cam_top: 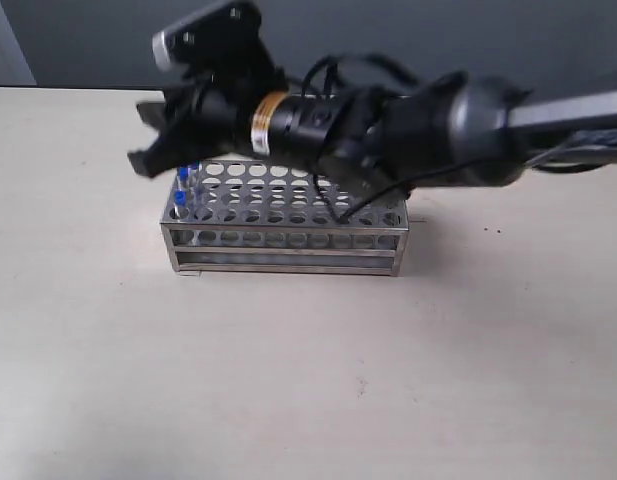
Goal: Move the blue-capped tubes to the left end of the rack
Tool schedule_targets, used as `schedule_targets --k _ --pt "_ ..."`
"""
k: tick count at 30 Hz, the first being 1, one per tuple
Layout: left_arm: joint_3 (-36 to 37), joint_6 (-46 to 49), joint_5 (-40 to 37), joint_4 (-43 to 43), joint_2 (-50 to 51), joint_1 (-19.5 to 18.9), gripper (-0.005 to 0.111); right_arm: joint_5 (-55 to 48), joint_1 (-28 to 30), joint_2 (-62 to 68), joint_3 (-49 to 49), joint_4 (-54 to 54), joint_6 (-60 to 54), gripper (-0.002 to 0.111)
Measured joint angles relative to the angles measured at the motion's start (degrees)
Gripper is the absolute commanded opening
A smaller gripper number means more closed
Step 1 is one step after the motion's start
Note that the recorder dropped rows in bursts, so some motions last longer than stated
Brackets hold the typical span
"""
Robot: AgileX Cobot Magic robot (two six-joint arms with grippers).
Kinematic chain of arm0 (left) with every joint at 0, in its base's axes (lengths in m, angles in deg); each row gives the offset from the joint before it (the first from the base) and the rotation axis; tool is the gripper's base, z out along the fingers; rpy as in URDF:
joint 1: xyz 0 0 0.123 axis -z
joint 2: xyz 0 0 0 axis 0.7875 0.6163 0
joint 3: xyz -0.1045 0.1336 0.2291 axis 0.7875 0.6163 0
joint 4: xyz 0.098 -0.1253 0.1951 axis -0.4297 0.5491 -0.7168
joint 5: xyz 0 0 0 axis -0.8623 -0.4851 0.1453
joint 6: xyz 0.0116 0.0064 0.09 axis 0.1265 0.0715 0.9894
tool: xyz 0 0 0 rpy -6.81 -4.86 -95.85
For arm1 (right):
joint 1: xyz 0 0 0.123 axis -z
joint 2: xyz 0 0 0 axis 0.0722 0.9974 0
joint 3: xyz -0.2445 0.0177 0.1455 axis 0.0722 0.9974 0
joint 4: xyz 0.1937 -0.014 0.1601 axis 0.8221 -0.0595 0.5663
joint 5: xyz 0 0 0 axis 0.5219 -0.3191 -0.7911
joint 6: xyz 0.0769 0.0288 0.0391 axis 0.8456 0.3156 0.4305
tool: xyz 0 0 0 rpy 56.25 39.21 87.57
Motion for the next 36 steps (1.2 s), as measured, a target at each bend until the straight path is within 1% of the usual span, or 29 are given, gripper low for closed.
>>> schedule_targets --k 4,5,6,7,8,9,10,11,12,14,16,17,19,21,23,26,29,32,33,34,36 --pt "0.0 0.0 0.0 0.0 0.0 0.0 0.0 -8.54 0.0 -12.89 0.0 0.37 -4.65 0.0" --pt "0.0 0.0 0.0 0.0 0.0 0.0 0.0 -11.91 0.0 -16.27 0.0 0.37 -5.42 0.0" --pt "0.0 0.0 0.0 0.0 0.0 0.0 0.0 -18.59 0.0 -22.38 0.96 0.37 -6.18 0.0" --pt "0.0 0.0 0.0 0.0 0.0 0.0 0.0 -21.41 0.0 -25.82 2.07 0.37 -6.48 0.0" --pt "0.0 0.0 0.0 0.0 0.0 0.0 0.0 -25.01 0.0 -32.31 5.25 0.37 -6.54 0.0" --pt "0.0 0.0 0.0 0.0 0.0 0.0 0.0 -26.15 0.0 -35.99 7.6 0.37 -6.54 0.0" --pt "0.0 0.0 0.0 0.0 0.0 0.0 0.0 -27.08 0.0 -43.19 13.2 0.37 -5.31 0.0" --pt "0.0 0.0 0.0 0.0 0.0 0.0 0.0 -27.55 0.0 -46.56 16.23 0.37 -4.08 -0.001" --pt "0.0 0.0 0.0 0.0 0.0 0.0 0.0 -28.17 0.0 -52.25 21.86 0.37 -1.48 -0.001" --pt "0.0 0.0 0.0 0.0 0.0 0.0 0.0 -29.1 0.0 -59.71 29.99 0.37 2.35 -0.001" --pt "0.0 0.0 0.0 0.0 0.0 0.0 0.0 -33.13 0.0 -64.45 36.22 0.29 3.6 -0.001" --pt "0.0 0.0 0.0 0.0 0.0 0.0 0.0 -37.19 0.0 -65.71 37.92 -2.18 2.69 -0.001" --pt "0.0 0.0 0.0 0.0 0.0 0.0 0.0 -47.78 0.0 -67.55 39.05 -6.66 1.63 -0.001" --pt "0.0 0.0 0.0 0.0 0.0 0.0 0.0 -55.13 0.0 -69.34 39.05 -13.12 1.42 -0.001" --pt "0.0 0.0 0.0 0.0 0.0 0.0 0.0 -59.26 0.0 -70.14 39.05 -20.13 1.42 -0.001" --pt "0.0 0.0 0.0 0.0 0.0 0.0 0.0 -59.2 1.37 -71.87 39.05 -24.1 1.31 -0.001" --pt "0.0 0.0 0.0 0.0 0.0 0.0 0.0 -55.89 6.77 -76.28 39.05 -23.26 3.92 -0.001" --pt "0.0 0.0 0.0 0.0 0.0 0.0 0.0 -51.06 15.88 -83.22 39.05 -18.44 8.79 -0.001" --pt "0.0 0.0 0.0 0.0 0.0 0.0 0.0 -49.95 19.77 -85.76 39.05 -16.31 10.05 -0.001" --pt "0.0 0.0 0.0 0.0 0.0 0.0 0.0 -49.2 27.34 -90.15 39.05 -12.36 10.92 -0.001" --pt "0.0 0.0 0.0 -0.09 0.0 0.0 0.0 -49.1 34.56 -95.0 39.05 -6.98 9.9 -0.001"
